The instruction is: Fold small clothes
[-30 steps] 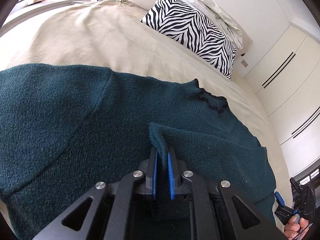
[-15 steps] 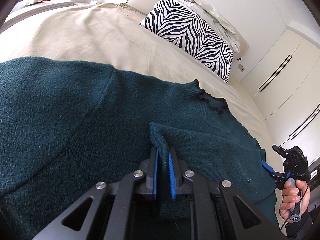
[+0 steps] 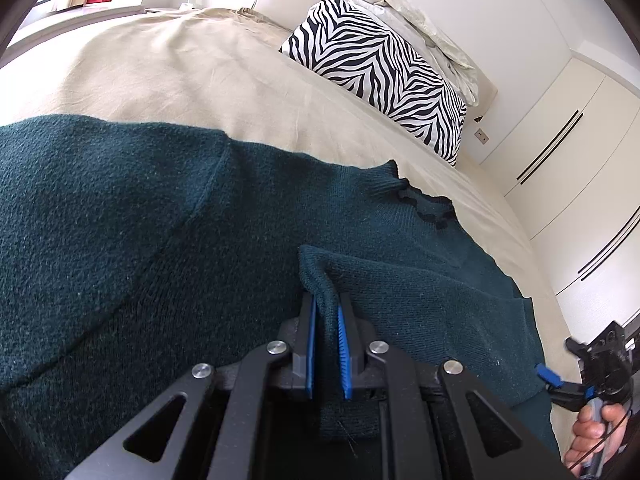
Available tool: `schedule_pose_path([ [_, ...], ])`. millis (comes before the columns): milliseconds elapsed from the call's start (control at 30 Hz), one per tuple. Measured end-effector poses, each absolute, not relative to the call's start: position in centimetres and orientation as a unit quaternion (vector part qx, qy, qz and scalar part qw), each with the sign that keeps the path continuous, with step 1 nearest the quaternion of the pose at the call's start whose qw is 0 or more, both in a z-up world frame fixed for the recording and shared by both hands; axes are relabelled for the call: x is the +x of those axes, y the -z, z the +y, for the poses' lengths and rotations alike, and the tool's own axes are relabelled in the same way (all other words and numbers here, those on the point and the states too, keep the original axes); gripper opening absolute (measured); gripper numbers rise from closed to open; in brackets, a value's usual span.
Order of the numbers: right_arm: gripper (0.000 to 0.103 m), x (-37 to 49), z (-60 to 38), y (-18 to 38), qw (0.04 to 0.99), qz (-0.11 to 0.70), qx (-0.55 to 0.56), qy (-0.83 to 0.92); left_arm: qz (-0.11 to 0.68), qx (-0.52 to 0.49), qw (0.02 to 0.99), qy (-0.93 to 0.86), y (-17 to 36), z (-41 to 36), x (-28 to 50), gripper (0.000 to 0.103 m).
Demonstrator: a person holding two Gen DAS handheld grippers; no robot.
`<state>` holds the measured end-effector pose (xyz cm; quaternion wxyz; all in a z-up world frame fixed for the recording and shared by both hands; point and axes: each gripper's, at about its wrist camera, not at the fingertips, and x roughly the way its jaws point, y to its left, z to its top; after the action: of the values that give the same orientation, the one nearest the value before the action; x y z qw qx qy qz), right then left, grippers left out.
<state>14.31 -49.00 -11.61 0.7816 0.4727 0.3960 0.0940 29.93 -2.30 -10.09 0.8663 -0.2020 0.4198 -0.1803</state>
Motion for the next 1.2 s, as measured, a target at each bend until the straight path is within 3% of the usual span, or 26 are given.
schedule_pose_path([
  [67,0.059,14.5,-48.4,14.0,0.785,0.412,0.454,-0.089,0.42,-0.204,0.866,0.181,10.0,-2.2,30.0,0.015],
  [200,0.061,12.1,-48.1,12.1,0.799,0.386,0.457,-0.06,0.438,-0.228,0.848,0.193,9.5,-1.4,30.5,0.015],
  [267,0.062,10.4,-47.5,10.0,0.812,0.362,0.456,-0.051,0.45,-0.232,0.84,0.197,8.2,-0.5,29.7,0.032],
  [333,0.062,8.5,-46.0,7.4,0.831,0.337,0.437,-0.071,0.427,-0.247,0.848,0.192,6.3,1.8,27.5,0.079],
  [400,0.062,6.8,-44.2,5.9,0.84,0.328,0.423,-0.091,0.4,-0.27,0.861,0.159,5.1,5.6,24.8,0.09],
  [500,0.062,5.1,-41.7,5.3,0.834,0.33,0.426,-0.116,0.385,-0.356,0.842,0.124,5.6,13.1,21.6,0.09],
  [633,0.062,3.9,-37.7,6.1,0.818,0.337,0.445,-0.139,0.347,-0.44,0.828,0.024,7.1,23.4,17.8,0.079],
  [733,0.062,3.6,-34.8,6.9,0.81,0.347,0.449,-0.151,0.317,-0.492,0.81,-0.044,8.1,29.5,15.6,0.076],
  [867,0.062,3.5,-31.7,7.7,0.8,0.364,0.448,-0.162,0.288,-0.545,0.781,-0.105,9.2,34.2,14.4,0.069],
  [1100,0.062,2.9,-29.3,7.6,0.799,0.371,0.444,-0.165,0.249,-0.613,0.733,-0.156,10.9,37.5,16.4,0.066],
  [1167,0.062,2.8,-29.4,7.6,0.8,0.371,0.444,-0.162,0.259,-0.606,0.735,-0.162,10.9,37.9,17.9,0.049],
  [1200,0.062,2.6,-29.7,7.5,0.801,0.37,0.444,-0.158,0.267,-0.601,0.736,-0.163,10.9,38.4,18.7,0.032],
])
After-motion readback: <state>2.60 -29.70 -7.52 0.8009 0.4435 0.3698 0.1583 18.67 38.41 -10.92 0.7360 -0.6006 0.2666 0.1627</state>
